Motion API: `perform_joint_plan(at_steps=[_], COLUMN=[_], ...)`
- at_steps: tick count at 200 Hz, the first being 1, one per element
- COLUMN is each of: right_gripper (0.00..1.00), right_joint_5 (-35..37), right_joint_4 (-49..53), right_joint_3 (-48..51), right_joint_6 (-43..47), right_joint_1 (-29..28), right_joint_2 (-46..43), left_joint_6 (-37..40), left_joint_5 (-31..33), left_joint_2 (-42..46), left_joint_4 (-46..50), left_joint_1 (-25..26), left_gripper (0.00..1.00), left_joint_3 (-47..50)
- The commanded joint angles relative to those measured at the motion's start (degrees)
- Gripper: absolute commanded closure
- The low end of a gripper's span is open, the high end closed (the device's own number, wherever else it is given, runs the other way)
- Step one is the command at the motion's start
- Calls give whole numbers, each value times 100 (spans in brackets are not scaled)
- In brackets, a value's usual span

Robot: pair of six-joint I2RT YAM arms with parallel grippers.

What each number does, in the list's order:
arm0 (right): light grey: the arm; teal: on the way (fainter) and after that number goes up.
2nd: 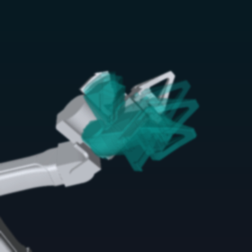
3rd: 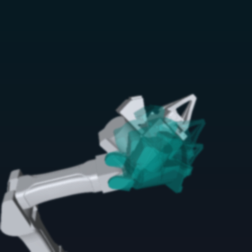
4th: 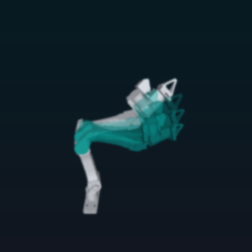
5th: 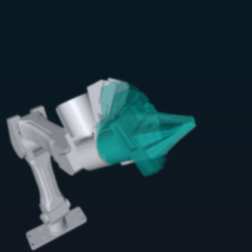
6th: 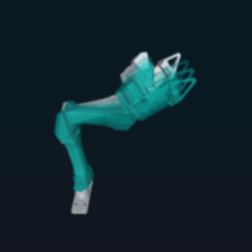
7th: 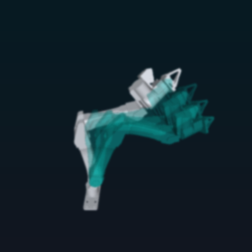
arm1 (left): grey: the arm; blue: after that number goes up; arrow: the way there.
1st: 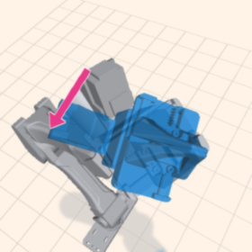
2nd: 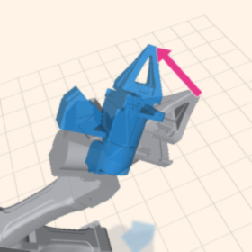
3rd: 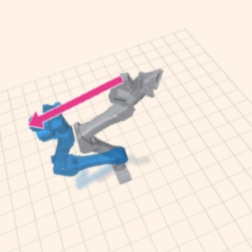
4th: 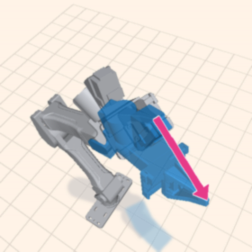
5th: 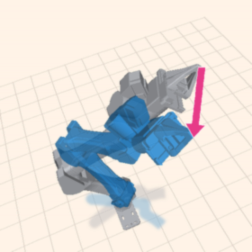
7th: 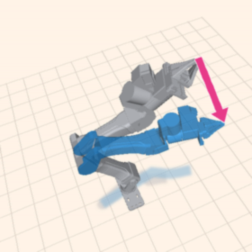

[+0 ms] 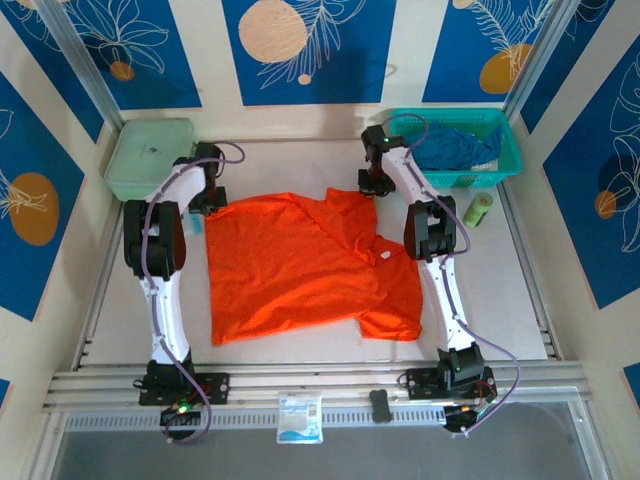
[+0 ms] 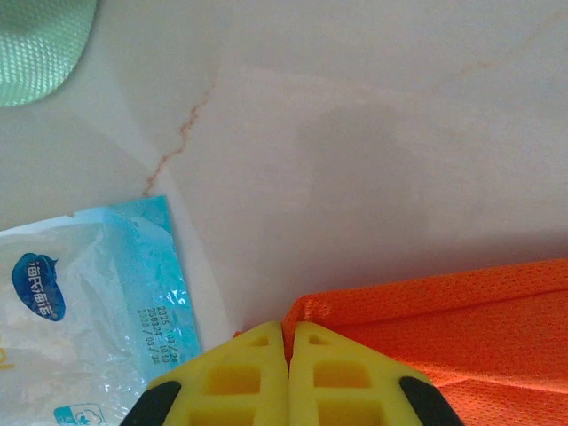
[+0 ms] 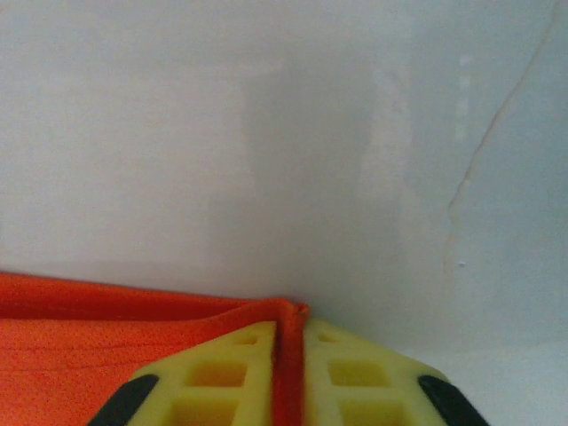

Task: Fold and stack the t-shirts

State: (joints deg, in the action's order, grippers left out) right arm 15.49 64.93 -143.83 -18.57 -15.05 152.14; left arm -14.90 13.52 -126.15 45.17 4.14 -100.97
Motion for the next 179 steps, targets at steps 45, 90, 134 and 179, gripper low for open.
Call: perform_joint_plan(at_steps=[45, 90, 134, 179], right_gripper=[100, 100, 100, 100], right_joint_5=[-406, -35, 95, 111], right_joint_4=[433, 222, -456, -1120], right_joint_3=[-70, 151, 1574, 2845], right_joint_6=[86, 372, 633, 928], right_joint_1=[-211, -216, -300, -436], right_joint_2=[64, -1464, -3531, -5833], left_joint_6=[-72, -36, -6, 99], left_joint_5=[-383, -608, -658, -579], left_joint_2=[218, 580, 1439, 2604], left_joint_4=[-69, 215, 500, 1143], left_joint_1=[-49, 125, 263, 271], left_gripper=[100, 100, 100, 100], left_joint_3=[36, -434, -620, -977])
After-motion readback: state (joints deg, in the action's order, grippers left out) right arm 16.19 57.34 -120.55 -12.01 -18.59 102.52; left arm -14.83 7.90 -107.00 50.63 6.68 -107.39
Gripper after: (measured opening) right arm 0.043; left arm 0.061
